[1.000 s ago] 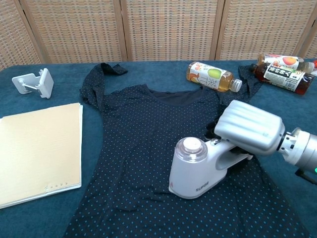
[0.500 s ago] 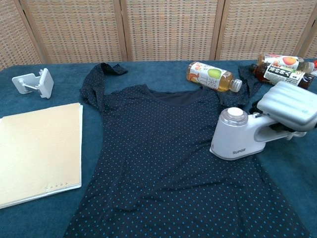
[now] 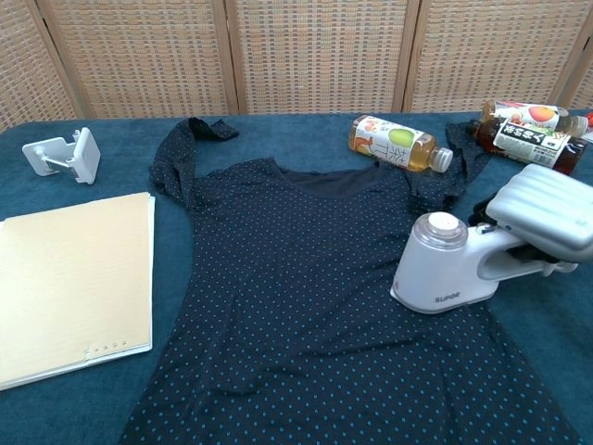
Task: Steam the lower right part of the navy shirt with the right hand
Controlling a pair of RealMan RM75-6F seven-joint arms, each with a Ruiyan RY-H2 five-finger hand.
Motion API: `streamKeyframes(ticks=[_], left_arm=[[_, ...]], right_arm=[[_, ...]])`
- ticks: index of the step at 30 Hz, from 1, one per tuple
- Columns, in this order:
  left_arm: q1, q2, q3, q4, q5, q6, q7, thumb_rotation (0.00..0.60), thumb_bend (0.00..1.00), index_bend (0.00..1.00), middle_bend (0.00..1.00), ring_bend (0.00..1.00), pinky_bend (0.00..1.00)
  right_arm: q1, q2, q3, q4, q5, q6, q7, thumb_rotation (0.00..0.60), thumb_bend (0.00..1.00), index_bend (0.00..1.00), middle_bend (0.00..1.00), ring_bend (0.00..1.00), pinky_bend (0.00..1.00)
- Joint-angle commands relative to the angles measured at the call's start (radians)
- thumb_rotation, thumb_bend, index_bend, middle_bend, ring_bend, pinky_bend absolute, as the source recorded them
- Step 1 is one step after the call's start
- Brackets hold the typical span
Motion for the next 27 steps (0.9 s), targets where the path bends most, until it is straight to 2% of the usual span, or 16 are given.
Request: streamKeyframes(ticks=[1,8,16,22,27], left_arm=[[0.0,-0.001,0.0,0.001,-0.001,0.0,0.001,0.6,0.0,0.0,0.0,0.0,0.0],[0.001,-0.001,-0.001,0.006,-0.004,0.001,-0.002,0.6,0.0,0.0,0.0,0.0,0.0],[-0.001,-0.004,-0.002,0.002,-0.003,0.002,0.009,0.6,0.0,0.0,0.0,0.0,0.0],[-0.001,-0.006,-0.001,0.001,-0.004,0.0,0.013,0.6,0.0,0.0,0.0,0.0,0.0],[0.003,-0.004,-0.001,-0.003,0.0,0.01,0.01,0.6,0.0,0.0,0.0,0.0,0.0]], right_arm=[[-0.003,-0.003,-0.029,-0.039,-0.035,0.038,-0.011,0.6,1.0,0.87,0.69,0.71,0.98],[-0.003,0.007,-0.084,-0.119,-0.104,0.097,-0.046,0.6,1.0,0.87,0.69,0.71,0.98],[-0.014,0.037,-0.123,-0.222,-0.158,0.147,-0.086,0.6,1.0,0.87,0.69,0.71,0.98],[-0.02,0.055,-0.124,-0.27,-0.169,0.151,-0.113,0.6,1.0,0.87,0.69,0.71,0.98],[-0.03,0.054,-0.108,-0.23,-0.156,0.145,-0.125,0.6,1.0,0.87,0.69,0.71,0.98]])
